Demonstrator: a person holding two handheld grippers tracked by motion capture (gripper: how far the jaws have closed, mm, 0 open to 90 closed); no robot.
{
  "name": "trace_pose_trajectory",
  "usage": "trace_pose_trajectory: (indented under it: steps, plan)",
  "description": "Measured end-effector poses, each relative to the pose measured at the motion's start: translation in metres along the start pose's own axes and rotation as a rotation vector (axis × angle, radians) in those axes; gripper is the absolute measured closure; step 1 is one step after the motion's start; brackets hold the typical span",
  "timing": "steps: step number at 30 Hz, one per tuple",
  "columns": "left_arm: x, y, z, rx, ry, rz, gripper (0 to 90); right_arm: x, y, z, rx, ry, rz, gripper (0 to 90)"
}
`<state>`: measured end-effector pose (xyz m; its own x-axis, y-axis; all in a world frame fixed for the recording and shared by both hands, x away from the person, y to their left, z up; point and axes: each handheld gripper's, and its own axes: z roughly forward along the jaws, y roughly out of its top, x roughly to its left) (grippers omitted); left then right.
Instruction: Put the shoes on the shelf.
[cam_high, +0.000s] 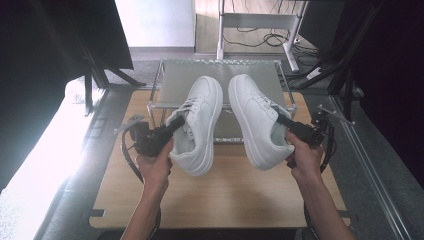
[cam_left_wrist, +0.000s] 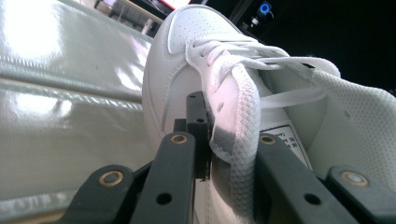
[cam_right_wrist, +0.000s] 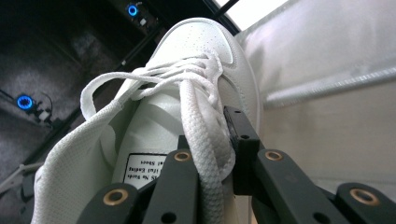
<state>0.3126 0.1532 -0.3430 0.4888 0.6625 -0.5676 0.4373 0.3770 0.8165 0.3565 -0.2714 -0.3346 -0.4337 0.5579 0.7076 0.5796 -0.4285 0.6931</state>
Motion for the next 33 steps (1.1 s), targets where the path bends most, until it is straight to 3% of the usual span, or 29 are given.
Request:
trace_pose_trajectory:
  steps: [11,22,33]
  plan:
    - [0.007,0.021,0.031,-0.018,0.035,-0.022,83.8,0.008,0.017,0.037,-0.026,-0.032,0.026,83.6]
    - [0.026,0.043,0.056,-0.027,0.090,-0.060,83.8,0.012,0.038,0.068,-0.063,-0.091,0.037,83.5]
    - [0.037,0.061,0.089,-0.029,0.127,-0.083,83.7,0.003,0.050,0.096,-0.076,-0.156,0.061,83.4]
